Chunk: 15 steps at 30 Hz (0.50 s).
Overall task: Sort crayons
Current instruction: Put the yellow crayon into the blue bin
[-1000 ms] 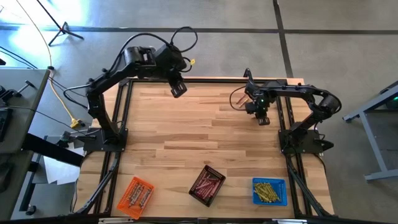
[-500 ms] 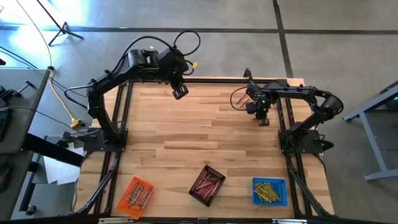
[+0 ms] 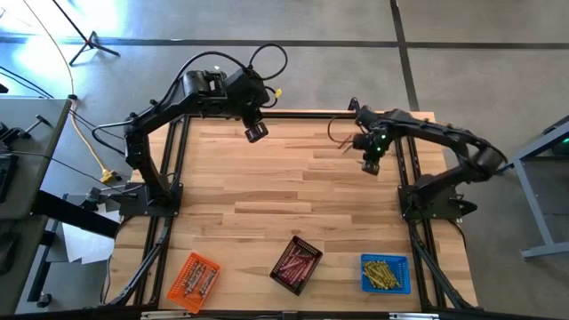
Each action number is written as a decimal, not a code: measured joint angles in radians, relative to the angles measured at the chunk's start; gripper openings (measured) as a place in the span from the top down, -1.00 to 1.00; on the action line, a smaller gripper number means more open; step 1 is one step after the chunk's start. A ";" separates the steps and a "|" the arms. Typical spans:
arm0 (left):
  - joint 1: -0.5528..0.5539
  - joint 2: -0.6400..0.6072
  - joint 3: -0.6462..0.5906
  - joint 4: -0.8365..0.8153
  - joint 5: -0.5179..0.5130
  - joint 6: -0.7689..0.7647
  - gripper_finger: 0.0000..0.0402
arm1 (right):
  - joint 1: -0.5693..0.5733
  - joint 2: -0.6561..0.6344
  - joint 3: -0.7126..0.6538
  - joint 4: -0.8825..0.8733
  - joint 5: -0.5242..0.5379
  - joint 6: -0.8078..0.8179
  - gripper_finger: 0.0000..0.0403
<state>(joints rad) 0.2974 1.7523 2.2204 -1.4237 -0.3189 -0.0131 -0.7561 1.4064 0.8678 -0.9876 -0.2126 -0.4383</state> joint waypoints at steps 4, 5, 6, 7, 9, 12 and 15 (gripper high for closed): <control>0.000 0.000 0.000 -0.016 0.000 0.014 0.50 | 0.050 -0.128 0.061 -0.047 -0.119 0.167 0.99; 0.000 0.000 0.000 -0.020 0.000 0.023 0.50 | 0.069 -0.164 0.069 -0.063 -0.146 0.215 0.99; 0.000 0.000 0.000 -0.023 0.000 0.032 0.50 | 0.095 -0.199 0.074 -0.065 -0.162 0.268 0.99; 0.000 0.000 0.000 -0.023 0.000 0.046 0.50 | 0.128 -0.234 0.079 -0.054 -0.167 0.318 0.99; 0.000 0.000 0.000 -0.023 0.000 0.075 0.50 | 0.210 -0.296 0.081 -0.048 -0.170 0.427 0.99; 0.004 0.000 0.000 -0.022 0.001 0.115 0.50 | 0.379 -0.372 0.066 -0.051 -0.169 0.634 0.99; 0.004 0.000 0.000 -0.021 0.001 0.140 0.50 | 0.600 -0.432 0.044 -0.047 -0.162 0.874 0.99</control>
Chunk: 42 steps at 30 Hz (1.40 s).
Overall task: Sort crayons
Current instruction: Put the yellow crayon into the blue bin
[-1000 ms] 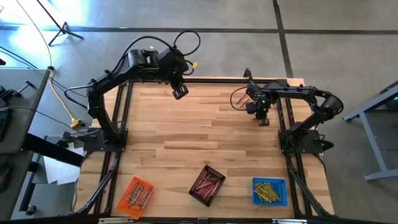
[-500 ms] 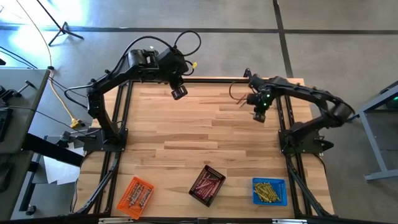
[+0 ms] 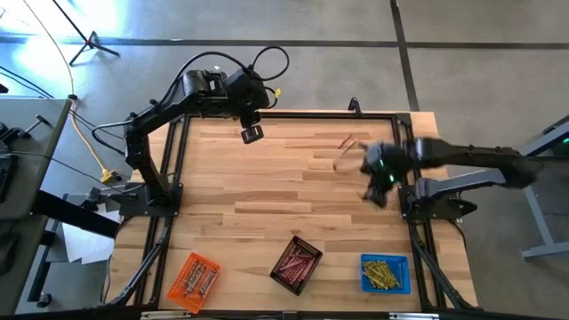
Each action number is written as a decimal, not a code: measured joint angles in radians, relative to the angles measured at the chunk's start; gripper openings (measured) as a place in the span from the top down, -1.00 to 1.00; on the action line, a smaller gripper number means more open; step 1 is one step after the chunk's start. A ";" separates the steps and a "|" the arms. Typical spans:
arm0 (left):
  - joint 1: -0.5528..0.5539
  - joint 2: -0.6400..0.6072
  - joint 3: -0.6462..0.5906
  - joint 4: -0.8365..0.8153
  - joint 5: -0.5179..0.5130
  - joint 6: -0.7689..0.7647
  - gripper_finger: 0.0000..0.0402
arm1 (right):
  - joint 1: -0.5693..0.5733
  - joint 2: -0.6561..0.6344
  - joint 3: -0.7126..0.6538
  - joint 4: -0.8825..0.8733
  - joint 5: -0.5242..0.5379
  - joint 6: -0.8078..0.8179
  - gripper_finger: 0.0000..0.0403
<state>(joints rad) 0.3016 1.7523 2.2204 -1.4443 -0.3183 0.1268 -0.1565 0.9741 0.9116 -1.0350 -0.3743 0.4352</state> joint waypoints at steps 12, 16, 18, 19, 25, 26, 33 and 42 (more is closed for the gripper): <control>0.000 0.000 0.000 -0.001 0.000 0.026 0.50 | 0.848 0.111 -0.108 0.503 0.182 0.555 0.96; 0.000 0.000 0.000 0.006 0.000 0.058 0.50 | 0.944 0.224 -0.143 0.522 0.135 0.634 0.95; 0.000 0.000 0.000 0.010 0.000 0.058 0.50 | 0.970 0.268 -0.161 0.534 0.094 0.685 0.95; 0.000 0.000 0.000 0.012 0.000 0.057 0.50 | 0.978 0.287 -0.164 0.544 0.081 0.698 0.95; -0.001 0.000 0.000 0.019 0.000 0.034 0.50 | 0.975 0.334 -0.164 0.587 0.093 0.820 0.92; -0.001 0.000 0.000 0.020 0.001 0.032 0.50 | 0.974 0.335 -0.164 0.589 0.094 0.847 0.90; -0.003 0.000 0.000 0.020 0.002 0.015 0.50 | 0.973 0.336 -0.164 0.585 0.121 0.965 0.63; -0.002 0.000 0.000 0.021 0.002 0.047 0.50 | 0.863 0.316 -0.159 0.570 0.143 0.937 0.52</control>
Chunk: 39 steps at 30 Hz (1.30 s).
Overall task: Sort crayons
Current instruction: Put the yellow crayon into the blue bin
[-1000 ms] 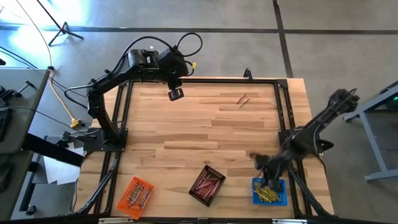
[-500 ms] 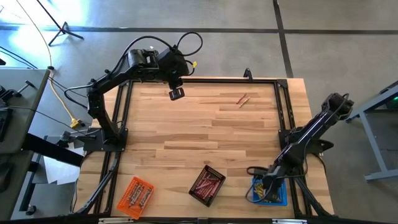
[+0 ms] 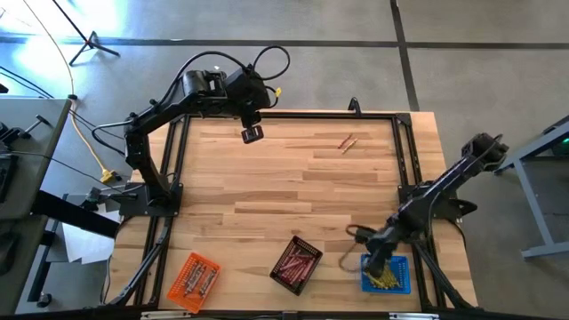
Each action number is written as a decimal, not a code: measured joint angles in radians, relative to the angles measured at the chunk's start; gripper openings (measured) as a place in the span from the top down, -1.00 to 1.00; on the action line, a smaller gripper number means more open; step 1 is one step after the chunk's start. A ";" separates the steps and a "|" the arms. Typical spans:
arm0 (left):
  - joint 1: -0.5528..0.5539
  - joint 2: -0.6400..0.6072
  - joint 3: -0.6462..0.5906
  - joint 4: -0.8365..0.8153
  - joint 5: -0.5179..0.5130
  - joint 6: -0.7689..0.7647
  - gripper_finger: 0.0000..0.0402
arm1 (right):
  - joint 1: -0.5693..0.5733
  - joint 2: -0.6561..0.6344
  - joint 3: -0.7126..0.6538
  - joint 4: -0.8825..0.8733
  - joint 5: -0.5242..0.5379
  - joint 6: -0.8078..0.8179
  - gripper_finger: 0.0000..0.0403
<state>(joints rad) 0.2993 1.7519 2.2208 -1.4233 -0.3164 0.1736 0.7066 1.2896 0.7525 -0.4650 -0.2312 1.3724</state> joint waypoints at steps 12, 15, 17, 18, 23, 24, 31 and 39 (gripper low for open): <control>0.002 0.000 0.000 0.023 -0.001 0.057 0.50 | -0.440 -0.003 0.115 -0.339 0.192 -0.677 0.51; 0.002 0.000 0.000 0.023 -0.001 0.064 0.50 | -0.564 -0.004 0.136 -0.330 0.292 -0.784 0.51; 0.002 0.000 0.000 0.023 -0.001 0.077 0.50 | -0.652 -0.002 0.145 -0.316 0.344 -0.815 0.51; 0.002 0.000 0.000 0.023 -0.002 0.090 0.50 | -0.699 -0.001 0.146 -0.312 0.358 -0.832 0.51; 0.018 0.000 0.000 0.057 -0.001 0.126 0.50 | -0.890 -0.001 0.146 -0.311 0.378 -1.128 0.51; 0.025 0.000 0.000 0.071 -0.002 0.127 0.50 | -0.918 -0.001 0.146 -0.307 0.376 -1.226 0.51; 0.086 0.000 0.000 0.104 -0.002 0.131 0.50 | -1.086 -0.001 0.146 -0.254 0.371 -1.854 0.51; 0.160 0.000 0.000 0.104 -0.001 0.128 0.50 | -1.279 0.093 0.146 -0.223 0.290 -2.091 0.51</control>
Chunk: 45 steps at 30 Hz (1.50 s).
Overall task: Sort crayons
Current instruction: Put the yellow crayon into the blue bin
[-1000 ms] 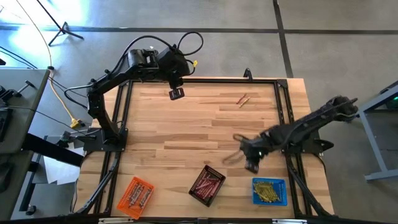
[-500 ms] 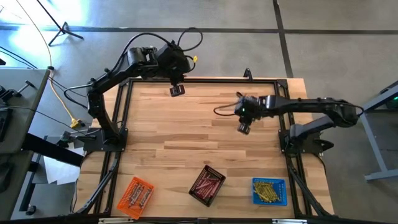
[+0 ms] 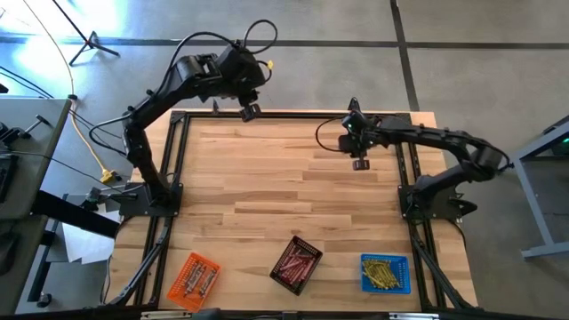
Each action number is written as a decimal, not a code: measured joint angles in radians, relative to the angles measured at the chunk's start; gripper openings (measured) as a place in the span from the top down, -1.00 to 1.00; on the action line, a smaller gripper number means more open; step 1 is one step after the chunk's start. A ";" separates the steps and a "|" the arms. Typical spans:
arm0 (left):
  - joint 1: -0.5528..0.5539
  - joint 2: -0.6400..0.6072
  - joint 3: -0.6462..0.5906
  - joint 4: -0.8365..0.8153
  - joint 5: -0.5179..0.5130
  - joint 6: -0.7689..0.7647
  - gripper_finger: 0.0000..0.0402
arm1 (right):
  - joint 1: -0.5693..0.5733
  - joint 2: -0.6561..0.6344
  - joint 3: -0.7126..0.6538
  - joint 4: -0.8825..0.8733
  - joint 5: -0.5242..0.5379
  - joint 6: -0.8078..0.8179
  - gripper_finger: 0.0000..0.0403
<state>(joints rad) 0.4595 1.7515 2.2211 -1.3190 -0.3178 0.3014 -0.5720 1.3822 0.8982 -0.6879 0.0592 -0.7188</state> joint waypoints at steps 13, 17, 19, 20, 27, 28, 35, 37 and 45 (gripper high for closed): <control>0.085 0.000 0.000 0.047 0.050 0.005 0.50 | -0.091 0.254 0.059 0.040 0.037 -0.248 0.51; 0.096 0.000 0.000 0.047 0.050 0.015 0.50 | -0.109 0.322 0.134 0.029 0.040 -0.289 0.51; 0.101 0.000 0.000 0.045 0.050 0.015 0.50 | -0.118 0.359 0.178 -0.006 0.040 -0.292 0.51; 0.104 0.000 0.000 0.045 0.050 0.015 0.50 | -0.123 0.378 0.199 -0.034 0.039 -0.292 0.51; 0.104 0.000 0.000 0.031 0.050 0.016 0.50 | -0.129 0.470 0.304 -0.238 0.016 -0.278 0.51; 0.104 0.000 0.000 0.030 0.050 0.016 0.50 | -0.129 0.473 0.305 -0.235 0.012 -0.285 0.51; 0.104 0.000 0.000 0.030 0.050 0.017 0.50 | -0.129 0.473 0.299 -0.195 -0.008 -0.318 0.51; 0.104 0.000 0.000 0.030 0.050 0.017 0.50 | -0.129 0.473 0.299 -0.203 -0.009 -0.320 0.51; 0.104 0.000 0.000 0.030 0.049 0.017 0.50 | -0.129 0.515 0.299 -0.190 -0.045 -0.313 0.51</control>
<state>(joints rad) 0.5636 1.7515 2.2211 -1.2892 -0.2684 0.3180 -0.7006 1.8975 1.1973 -0.8777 0.0139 -1.0315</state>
